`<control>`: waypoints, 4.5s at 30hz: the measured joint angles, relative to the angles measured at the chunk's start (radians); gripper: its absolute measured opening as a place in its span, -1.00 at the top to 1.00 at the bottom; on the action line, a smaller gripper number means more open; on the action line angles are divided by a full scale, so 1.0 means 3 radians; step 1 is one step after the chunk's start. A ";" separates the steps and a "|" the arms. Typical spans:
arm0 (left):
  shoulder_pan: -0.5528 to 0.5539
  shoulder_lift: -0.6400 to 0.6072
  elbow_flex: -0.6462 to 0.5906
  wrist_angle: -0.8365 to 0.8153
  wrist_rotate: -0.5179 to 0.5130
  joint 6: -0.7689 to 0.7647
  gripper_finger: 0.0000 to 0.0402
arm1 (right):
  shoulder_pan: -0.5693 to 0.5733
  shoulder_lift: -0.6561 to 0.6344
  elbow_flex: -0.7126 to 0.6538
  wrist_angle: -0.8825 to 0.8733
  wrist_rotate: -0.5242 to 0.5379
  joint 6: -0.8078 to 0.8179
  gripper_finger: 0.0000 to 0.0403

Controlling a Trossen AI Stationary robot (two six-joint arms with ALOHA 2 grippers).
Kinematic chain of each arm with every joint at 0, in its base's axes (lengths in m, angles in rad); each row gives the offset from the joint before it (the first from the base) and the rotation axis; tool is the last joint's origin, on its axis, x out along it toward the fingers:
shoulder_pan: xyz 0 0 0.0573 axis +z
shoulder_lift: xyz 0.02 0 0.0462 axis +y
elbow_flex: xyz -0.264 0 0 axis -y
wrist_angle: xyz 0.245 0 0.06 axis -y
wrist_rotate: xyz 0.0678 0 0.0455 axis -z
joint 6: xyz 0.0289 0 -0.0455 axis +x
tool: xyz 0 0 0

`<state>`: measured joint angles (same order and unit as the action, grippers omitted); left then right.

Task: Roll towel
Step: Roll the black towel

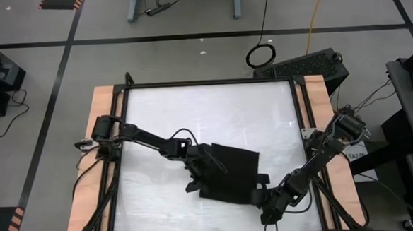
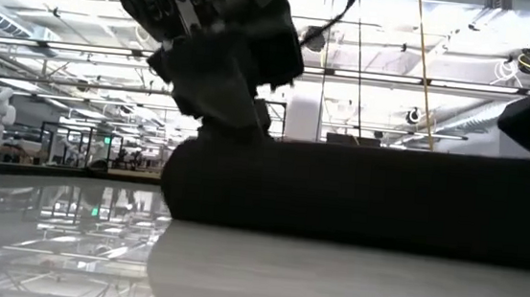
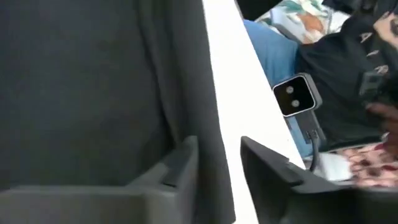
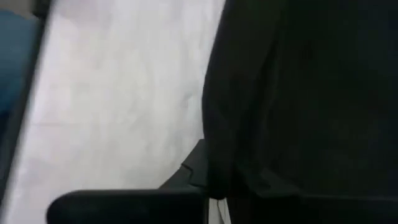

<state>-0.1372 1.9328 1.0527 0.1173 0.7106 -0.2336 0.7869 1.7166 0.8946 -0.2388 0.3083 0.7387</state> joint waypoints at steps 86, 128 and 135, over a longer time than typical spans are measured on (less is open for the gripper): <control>0.0201 0.0878 0.0592 0.0605 0.0353 -0.0199 0.99 | 0.0590 0.0343 0.0541 -0.0442 0.1127 -0.0698 -0.10; 0.0363 0.0922 0.0790 0.0109 0.0707 -0.0245 0.93 | 0.1074 0.1419 0.1289 -0.3360 0.1382 0.2563 0.86; 0.0364 0.0721 0.0764 -0.0247 0.0084 0.0266 0.62 | 0.1064 0.1216 0.1166 -0.3297 0.1357 0.2481 0.98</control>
<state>-0.0280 2.1492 1.2819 0.0431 0.7356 -0.1539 1.1061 2.0813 1.2446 -1.2278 0.7155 1.4830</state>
